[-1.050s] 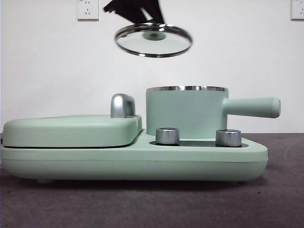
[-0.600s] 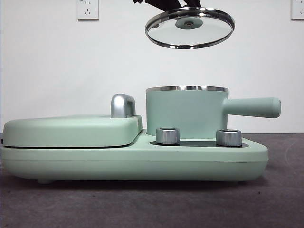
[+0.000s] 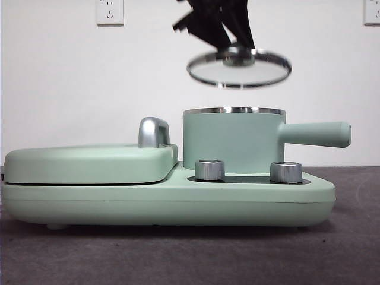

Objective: Put the buns in a small steamer

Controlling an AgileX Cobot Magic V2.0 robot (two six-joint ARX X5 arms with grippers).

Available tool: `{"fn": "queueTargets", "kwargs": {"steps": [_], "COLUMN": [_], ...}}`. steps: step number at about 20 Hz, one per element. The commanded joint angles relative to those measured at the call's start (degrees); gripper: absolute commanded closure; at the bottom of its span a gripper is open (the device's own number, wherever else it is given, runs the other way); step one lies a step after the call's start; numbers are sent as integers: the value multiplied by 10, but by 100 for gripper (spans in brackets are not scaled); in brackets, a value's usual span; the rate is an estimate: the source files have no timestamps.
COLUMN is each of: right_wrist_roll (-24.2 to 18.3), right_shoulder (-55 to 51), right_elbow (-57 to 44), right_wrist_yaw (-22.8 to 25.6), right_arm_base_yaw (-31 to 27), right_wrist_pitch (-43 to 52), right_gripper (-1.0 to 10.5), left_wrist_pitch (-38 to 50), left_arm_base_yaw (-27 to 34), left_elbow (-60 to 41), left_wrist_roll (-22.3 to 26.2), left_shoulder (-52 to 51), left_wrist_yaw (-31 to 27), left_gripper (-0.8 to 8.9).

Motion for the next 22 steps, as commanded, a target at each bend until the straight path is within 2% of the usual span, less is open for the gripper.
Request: {"fn": "queueTargets", "kwargs": {"steps": [1,10,22], "right_wrist_roll": [0,0,4], "right_shoulder": [0,0,0], "right_elbow": [5,5,5], "right_wrist_yaw": [3,8,8], "right_arm_base_yaw": [5,5,5], "right_wrist_pitch": [5,5,5], "right_gripper": [462,462,462], "left_wrist_pitch": [18,-2,6], "left_arm_base_yaw": [-3,-4,-9], "left_elbow": [15,15,15], "left_wrist_roll": [-7,-30,-37], "left_shoulder": [18,30,59], "left_wrist_yaw": [-5,-32,-32], "left_gripper": [798,798,798]}}
